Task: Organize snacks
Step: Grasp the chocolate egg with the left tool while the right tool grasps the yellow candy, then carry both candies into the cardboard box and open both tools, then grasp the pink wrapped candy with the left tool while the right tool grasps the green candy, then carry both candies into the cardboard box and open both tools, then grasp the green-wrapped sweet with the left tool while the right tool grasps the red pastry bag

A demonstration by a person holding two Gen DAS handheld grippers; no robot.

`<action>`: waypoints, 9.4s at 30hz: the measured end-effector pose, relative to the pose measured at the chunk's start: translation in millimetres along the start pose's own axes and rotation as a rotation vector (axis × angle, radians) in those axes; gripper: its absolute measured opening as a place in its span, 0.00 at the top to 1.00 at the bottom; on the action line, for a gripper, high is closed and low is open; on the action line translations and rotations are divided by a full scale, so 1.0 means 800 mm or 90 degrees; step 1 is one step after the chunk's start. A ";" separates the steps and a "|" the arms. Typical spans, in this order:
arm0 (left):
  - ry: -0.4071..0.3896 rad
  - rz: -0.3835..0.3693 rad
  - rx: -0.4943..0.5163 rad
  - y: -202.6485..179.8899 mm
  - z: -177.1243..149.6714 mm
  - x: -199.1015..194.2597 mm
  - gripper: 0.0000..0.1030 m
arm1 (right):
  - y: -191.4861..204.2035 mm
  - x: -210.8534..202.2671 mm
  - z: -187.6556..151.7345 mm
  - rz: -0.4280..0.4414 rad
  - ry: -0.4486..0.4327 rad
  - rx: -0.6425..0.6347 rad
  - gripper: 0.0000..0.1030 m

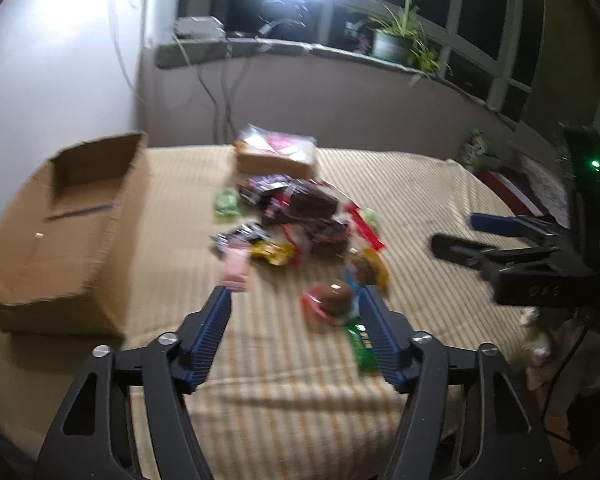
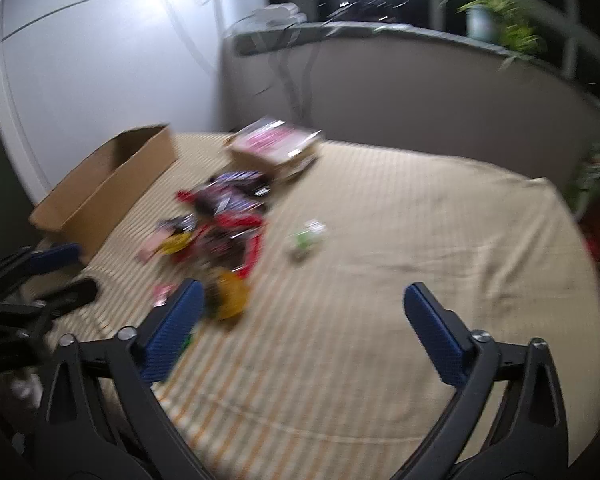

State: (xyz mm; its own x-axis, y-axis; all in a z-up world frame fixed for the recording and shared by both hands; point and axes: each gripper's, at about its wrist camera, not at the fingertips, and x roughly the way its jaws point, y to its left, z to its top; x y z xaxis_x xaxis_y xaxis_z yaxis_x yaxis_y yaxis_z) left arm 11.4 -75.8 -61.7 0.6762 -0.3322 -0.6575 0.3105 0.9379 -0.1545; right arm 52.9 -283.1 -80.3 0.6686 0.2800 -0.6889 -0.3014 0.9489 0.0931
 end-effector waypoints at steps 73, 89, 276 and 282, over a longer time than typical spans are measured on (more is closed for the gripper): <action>-0.081 0.085 -0.048 0.137 0.035 -0.051 0.72 | 0.154 0.049 0.115 0.166 0.047 -0.123 0.78; -0.080 0.154 -0.101 0.219 0.020 -0.062 0.72 | 0.275 0.110 0.150 0.209 0.068 -0.217 0.78; -0.094 0.187 -0.102 0.197 0.025 -0.077 0.48 | 0.217 0.099 0.190 0.136 0.021 -0.201 0.18; -0.096 0.158 -0.077 0.165 0.026 -0.078 0.48 | 0.165 0.069 0.177 0.108 0.015 -0.178 0.18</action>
State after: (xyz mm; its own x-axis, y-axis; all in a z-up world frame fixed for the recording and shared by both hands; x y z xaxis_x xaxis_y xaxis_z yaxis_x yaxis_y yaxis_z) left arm 24.4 66.9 -25.9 0.8158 -0.0939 -0.5706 0.0480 0.9943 -0.0949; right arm 146.1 -121.8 -4.5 0.5772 0.4244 -0.6977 -0.5845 0.8113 0.0099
